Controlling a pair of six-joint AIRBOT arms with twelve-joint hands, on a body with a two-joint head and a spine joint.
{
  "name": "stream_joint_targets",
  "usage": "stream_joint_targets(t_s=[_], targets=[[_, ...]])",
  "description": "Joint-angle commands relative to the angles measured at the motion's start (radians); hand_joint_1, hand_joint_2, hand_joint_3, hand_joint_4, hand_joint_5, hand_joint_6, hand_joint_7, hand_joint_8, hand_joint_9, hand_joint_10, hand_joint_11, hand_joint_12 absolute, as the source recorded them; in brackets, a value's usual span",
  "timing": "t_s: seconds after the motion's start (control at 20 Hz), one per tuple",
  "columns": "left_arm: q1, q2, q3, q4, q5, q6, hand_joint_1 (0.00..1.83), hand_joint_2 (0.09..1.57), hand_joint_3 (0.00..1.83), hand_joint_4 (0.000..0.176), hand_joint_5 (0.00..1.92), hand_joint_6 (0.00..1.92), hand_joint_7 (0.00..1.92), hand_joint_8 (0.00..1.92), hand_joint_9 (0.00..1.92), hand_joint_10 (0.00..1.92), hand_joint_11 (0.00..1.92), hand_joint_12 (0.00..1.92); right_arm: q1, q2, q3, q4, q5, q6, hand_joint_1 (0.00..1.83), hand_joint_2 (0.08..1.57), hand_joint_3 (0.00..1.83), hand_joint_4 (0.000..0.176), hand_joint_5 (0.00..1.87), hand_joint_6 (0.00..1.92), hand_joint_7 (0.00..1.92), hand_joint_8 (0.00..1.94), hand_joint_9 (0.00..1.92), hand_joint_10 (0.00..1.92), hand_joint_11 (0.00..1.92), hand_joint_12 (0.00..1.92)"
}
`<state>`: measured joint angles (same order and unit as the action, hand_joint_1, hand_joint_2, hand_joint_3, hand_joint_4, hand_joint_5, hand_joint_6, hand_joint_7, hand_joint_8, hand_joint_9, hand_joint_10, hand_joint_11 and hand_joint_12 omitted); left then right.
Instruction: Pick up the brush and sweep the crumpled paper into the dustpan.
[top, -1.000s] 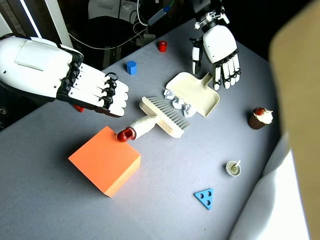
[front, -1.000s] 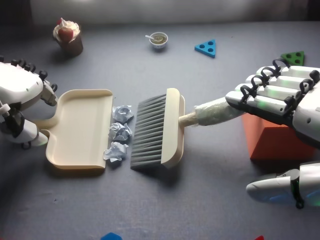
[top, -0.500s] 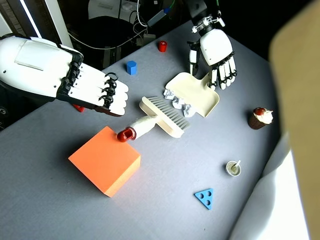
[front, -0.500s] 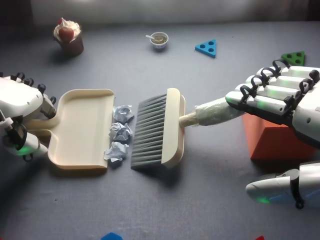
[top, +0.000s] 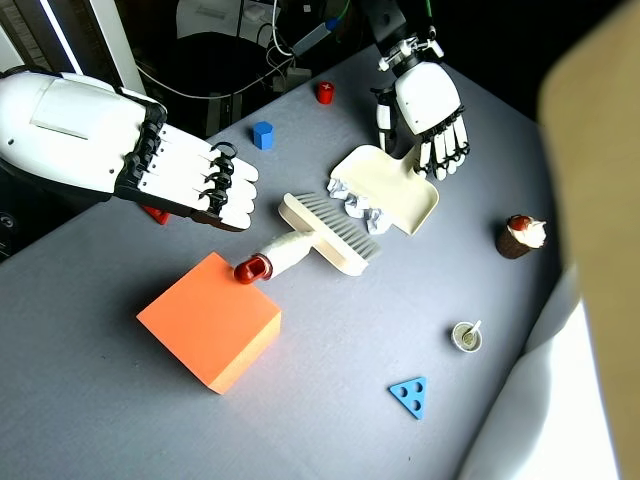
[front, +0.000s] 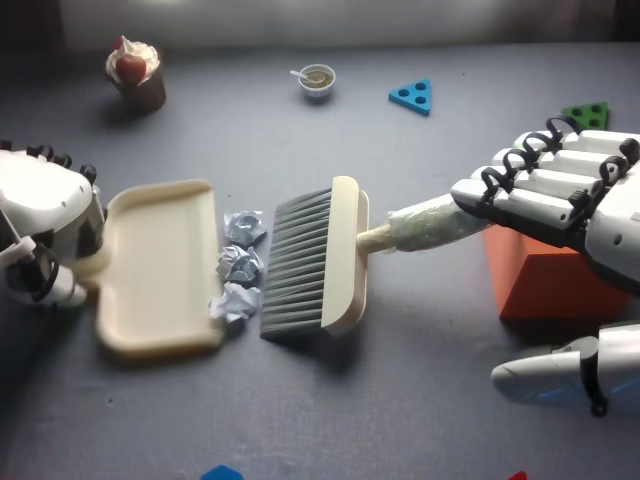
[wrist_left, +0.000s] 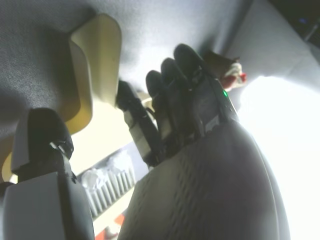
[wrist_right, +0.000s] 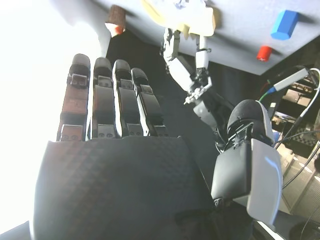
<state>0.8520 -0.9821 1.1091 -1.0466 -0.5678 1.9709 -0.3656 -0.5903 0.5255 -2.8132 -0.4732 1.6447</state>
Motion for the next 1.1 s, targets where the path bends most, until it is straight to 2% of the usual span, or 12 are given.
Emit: stream_joint_targets(t_s=[0.0,0.15,0.2,0.5,0.65,0.7,0.75,0.85,0.9,0.95,1.0,1.05], targets=[[0.0,-0.004,0.002,0.022,-0.065,0.009,1.14,1.06,0.0,0.0,1.11,0.76,0.43,0.0,0.36,0.0,0.22,0.48,0.008,0.009,-0.004,-0.024,-0.105,0.001,0.0,1.01,0.01,0.0,0.05,0.0,0.09,0.0,0.1,0.0,0.11,0.01],[0.003,-0.006,0.004,0.025,-0.071,0.005,1.15,1.05,0.0,0.0,1.13,0.72,0.47,0.0,0.39,0.0,0.24,0.5,0.008,0.009,-0.004,-0.024,-0.105,0.0,0.0,1.01,0.0,0.0,0.05,0.0,0.09,0.0,0.11,0.01,0.13,0.02],[0.003,-0.006,0.004,0.027,-0.074,0.004,1.15,1.06,0.0,0.0,1.12,0.74,0.47,0.0,0.39,0.0,0.22,0.51,0.008,0.009,-0.004,-0.024,-0.105,0.0,0.0,1.0,0.0,0.0,0.01,0.0,0.05,0.0,0.06,0.0,0.08,0.01],[-0.009,-0.008,0.018,0.046,-0.097,-0.005,1.13,1.07,0.0,0.0,1.09,0.8,0.44,0.0,0.37,0.0,0.19,0.53,0.007,0.007,-0.017,-0.024,-0.128,-0.033,0.0,1.03,0.01,0.0,0.06,0.01,0.09,0.01,0.11,0.01,0.12,0.02],[-0.029,-0.005,0.029,0.052,-0.083,-0.004,1.13,1.07,0.0,0.0,1.09,0.8,0.43,0.0,0.36,0.0,0.17,0.53,-0.001,-0.008,-0.027,0.017,-0.145,-0.11,0.12,1.03,0.0,0.0,0.11,0.01,0.16,0.01,0.18,0.01,0.19,0.04],[-0.039,0.003,0.028,0.052,-0.079,0.004,1.12,1.07,0.0,0.0,1.1,0.78,0.44,0.0,0.36,0.0,0.18,0.53,-0.001,-0.026,-0.027,0.056,-0.146,-0.183,0.25,1.04,0.0,0.0,0.09,0.0,0.16,0.01,0.19,0.01,0.2,0.04],[-0.055,0.01,0.025,0.045,-0.074,0.026,1.12,1.07,0.0,0.0,1.1,0.78,0.44,0.0,0.36,0.0,0.18,0.53,-0.004,-0.045,-0.031,0.115,-0.171,-0.289,0.25,1.04,0.0,0.0,0.09,0.0,0.16,0.01,0.19,0.01,0.2,0.04],[-0.09,0.009,0.032,0.034,-0.052,0.067,1.14,1.05,0.0,0.0,1.14,0.71,0.47,0.0,0.38,0.0,0.19,0.52,-0.009,-0.065,-0.036,0.176,-0.209,-0.379,0.58,0.99,0.0,0.0,0.12,0.01,0.21,0.02,0.23,0.02,0.24,0.05],[-0.105,0.009,0.032,0.032,-0.047,0.076,1.14,1.05,0.0,0.0,1.15,0.7,0.47,0.0,0.38,0.0,0.2,0.52,-0.011,-0.082,-0.037,0.187,-0.231,-0.413,0.66,0.97,0.0,0.0,0.1,0.0,0.2,0.01,0.21,0.01,0.21,0.04],[-0.11,0.011,0.03,0.031,-0.046,0.076,1.14,1.05,0.0,0.0,1.15,0.7,0.47,0.0,0.38,0.0,0.2,0.52,-0.019,-0.098,-0.04,0.192,-0.264,-0.424,0.66,0.97,0.0,0.0,0.1,0.0,0.2,0.01,0.21,0.01,0.21,0.04],[-0.119,0.011,0.03,0.031,-0.04,0.085,1.14,1.05,0.0,0.0,1.14,0.71,0.47,0.0,0.39,0.0,0.22,0.48,-0.031,-0.123,-0.045,0.194,-0.309,-0.431,0.82,0.95,0.0,0.0,0.07,0.0,0.16,0.0,0.19,0.0,0.19,0.03],[-0.127,0.009,0.031,0.031,-0.034,0.093,1.14,1.06,0.0,0.0,1.12,0.75,0.46,0.0,0.37,0.0,0.22,0.45,-0.042,-0.15,-0.048,0.196,-0.357,-0.483,0.9,0.95,0.0,0.0,0.05,0.0,0.14,0.0,0.17,0.0,0.17,0.02]])
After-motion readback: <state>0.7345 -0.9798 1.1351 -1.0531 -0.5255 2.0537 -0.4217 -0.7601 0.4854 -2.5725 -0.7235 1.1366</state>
